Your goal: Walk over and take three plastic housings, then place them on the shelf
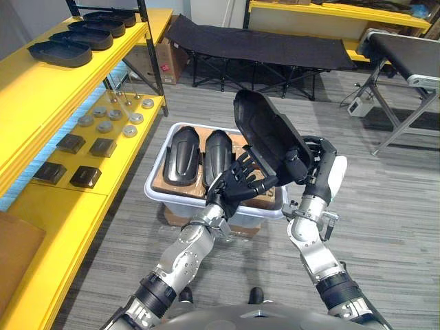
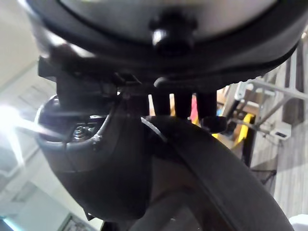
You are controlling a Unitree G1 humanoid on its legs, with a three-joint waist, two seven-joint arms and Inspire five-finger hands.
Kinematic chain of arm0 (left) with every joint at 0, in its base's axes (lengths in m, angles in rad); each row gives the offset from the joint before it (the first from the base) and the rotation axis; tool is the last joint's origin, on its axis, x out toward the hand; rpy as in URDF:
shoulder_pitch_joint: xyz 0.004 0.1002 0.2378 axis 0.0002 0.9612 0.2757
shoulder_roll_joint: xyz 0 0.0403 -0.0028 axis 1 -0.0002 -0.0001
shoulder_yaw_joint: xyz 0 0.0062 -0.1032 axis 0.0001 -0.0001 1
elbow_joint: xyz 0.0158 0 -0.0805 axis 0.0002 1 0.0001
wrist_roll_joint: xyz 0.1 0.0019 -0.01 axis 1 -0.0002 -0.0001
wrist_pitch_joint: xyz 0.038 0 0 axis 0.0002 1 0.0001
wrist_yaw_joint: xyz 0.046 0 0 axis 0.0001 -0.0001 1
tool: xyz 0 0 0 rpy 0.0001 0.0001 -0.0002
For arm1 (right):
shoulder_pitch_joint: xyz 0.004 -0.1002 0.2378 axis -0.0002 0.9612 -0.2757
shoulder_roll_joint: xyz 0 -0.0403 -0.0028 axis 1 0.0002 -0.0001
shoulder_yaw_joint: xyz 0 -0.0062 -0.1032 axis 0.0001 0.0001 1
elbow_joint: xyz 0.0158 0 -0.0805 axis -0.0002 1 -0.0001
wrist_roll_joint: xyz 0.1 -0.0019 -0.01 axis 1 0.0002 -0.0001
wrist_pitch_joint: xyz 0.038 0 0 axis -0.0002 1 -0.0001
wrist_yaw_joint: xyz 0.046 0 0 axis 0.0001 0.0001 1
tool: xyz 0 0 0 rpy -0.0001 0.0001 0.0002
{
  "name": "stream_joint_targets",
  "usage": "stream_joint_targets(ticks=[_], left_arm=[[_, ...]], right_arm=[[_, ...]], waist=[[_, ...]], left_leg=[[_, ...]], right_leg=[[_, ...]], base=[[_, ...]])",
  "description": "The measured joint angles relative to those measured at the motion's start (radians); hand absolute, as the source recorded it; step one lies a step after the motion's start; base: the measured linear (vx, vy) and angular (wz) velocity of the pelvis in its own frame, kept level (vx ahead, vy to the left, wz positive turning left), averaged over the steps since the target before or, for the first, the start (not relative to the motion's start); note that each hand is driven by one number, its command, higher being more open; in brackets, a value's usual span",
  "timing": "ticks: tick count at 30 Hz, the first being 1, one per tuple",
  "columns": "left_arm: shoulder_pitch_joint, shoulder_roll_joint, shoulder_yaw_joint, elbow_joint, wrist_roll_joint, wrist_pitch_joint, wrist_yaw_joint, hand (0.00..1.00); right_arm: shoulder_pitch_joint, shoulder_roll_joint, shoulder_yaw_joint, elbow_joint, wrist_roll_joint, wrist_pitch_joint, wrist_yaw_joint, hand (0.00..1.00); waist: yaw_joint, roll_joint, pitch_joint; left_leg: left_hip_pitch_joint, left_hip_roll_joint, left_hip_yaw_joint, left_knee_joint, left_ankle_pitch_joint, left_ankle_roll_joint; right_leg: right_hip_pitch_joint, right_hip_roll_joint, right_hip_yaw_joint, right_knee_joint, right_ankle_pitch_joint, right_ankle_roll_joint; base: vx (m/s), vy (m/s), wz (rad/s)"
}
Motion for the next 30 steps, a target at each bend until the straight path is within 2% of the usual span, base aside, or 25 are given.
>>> stream_joint_targets(ticks=[3, 7, 11, 17, 23, 30], left_arm=[[0.000, -0.001, 0.001, 0.000, -0.001, -0.007, 0.030, 1.00], [0.020, -0.008, 0.017, 0.000, -0.003, -0.045, 0.053, 1.00], [0.029, -0.011, 0.018, 0.000, -0.005, -0.059, 0.060, 1.00], [0.034, -0.041, 0.056, 0.001, -0.039, -0.070, 0.079, 1.00], [0.034, -0.047, 0.056, 0.016, -0.058, -0.071, 0.078, 1.00], [0.034, -0.051, 0.056, 0.043, -0.101, -0.071, 0.062, 1.00]], right_arm=[[0.000, 0.006, 0.003, -0.001, -0.022, 0.000, -0.033, 0.00], [0.000, 0.017, 0.012, -0.007, -0.115, 0.000, -0.127, 0.00], [0.000, 0.033, 0.011, -0.008, -0.132, 0.000, -0.156, 0.00], [0.002, 0.038, 0.010, -0.031, -0.151, -0.014, -0.152, 0.00], [0.004, 0.038, 0.011, -0.036, -0.152, -0.047, -0.119, 0.00], [0.007, 0.045, 0.016, -0.036, -0.148, -0.055, -0.083, 0.00]], waist=[[0.000, 0.000, -0.002], [0.000, -0.001, -0.004], [0.002, -0.005, -0.013], [0.001, -0.009, -0.019], [0.000, -0.009, -0.019], [-0.001, -0.009, -0.019]], left_leg=[[0.000, 0.000, 0.000, 0.000, 0.000, 0.000], [0.000, 0.000, -0.001, 0.000, 0.000, 0.000], [0.000, 0.000, -0.002, 0.000, 0.000, 0.000], [-0.001, 0.000, -0.004, 0.000, 0.001, 0.001], [-0.001, 0.000, -0.004, -0.001, 0.002, 0.002], [-0.001, -0.001, -0.004, -0.001, 0.002, 0.002]], right_leg=[[0.000, 0.000, 0.000, 0.000, 0.000, 0.000], [0.000, 0.000, 0.000, 0.000, 0.000, 0.000], [0.000, 0.000, -0.001, 0.000, 0.000, 0.001], [0.001, 0.000, -0.002, 0.000, 0.000, 0.001], [0.001, 0.000, -0.003, 0.000, 0.000, 0.001], [0.001, -0.001, -0.004, 0.000, 0.000, 0.001]], base=[[0.00, 0.000, 0.00], [0.00, 0.000, 0.00], [0.00, 0.000, 0.00], [0.00, 0.000, 0.00], [0.00, 0.000, 0.00], [0.00, 0.000, 0.00]])
